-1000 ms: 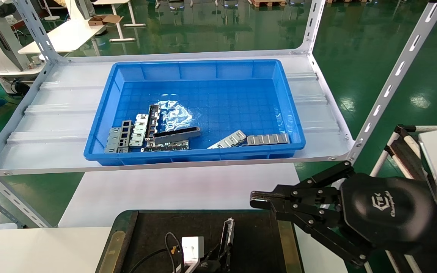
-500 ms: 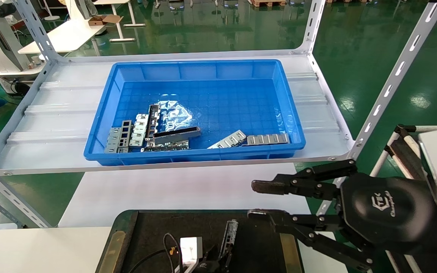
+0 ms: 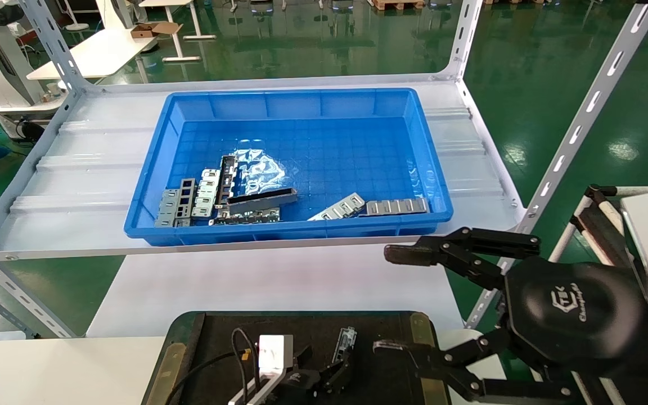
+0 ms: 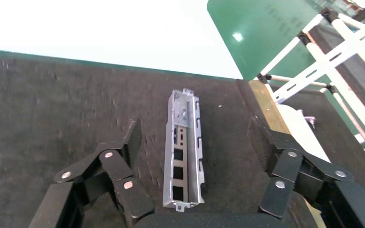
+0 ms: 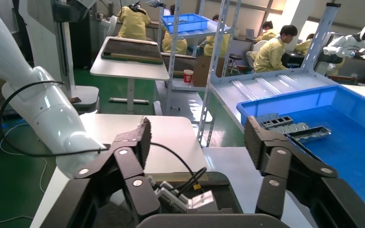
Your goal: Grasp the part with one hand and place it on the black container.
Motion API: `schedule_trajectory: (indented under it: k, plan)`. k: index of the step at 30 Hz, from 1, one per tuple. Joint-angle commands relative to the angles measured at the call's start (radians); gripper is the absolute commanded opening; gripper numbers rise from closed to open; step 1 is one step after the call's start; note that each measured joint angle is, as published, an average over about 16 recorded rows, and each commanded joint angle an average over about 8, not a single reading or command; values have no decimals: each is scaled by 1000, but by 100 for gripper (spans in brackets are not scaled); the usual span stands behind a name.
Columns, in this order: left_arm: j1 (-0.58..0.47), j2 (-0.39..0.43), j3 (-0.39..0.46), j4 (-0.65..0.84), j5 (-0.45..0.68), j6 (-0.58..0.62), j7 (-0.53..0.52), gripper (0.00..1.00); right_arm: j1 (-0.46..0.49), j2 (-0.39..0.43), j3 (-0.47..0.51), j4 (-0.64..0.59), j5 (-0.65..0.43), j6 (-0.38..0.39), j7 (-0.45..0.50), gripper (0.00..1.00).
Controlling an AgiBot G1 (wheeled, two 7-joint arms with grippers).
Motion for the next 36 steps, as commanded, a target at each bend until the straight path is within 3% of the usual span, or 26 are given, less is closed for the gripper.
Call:
schedule_trajectory:
  k: [1, 8, 16, 26, 36]
  plan:
    - [-3, -24, -4, -21, 6, 19, -3, 100, 0, 0, 0, 0, 0, 0, 0, 100]
    - [-8, -103, -62, -50, 67, 171, -15, 100, 0, 0, 0, 0, 0, 0, 0, 100]
    - [-2, -175, -191, -56, 106, 405, 12, 100, 0, 0, 0, 0, 0, 0, 0, 100]
    - [45, -274, -389, -45, 57, 744, 212, 100, 0, 0, 0, 0, 0, 0, 0, 100]
    - [71, -361, -504, -6, -7, 951, 372, 100, 0, 0, -1, 0, 0, 0, 0, 100]
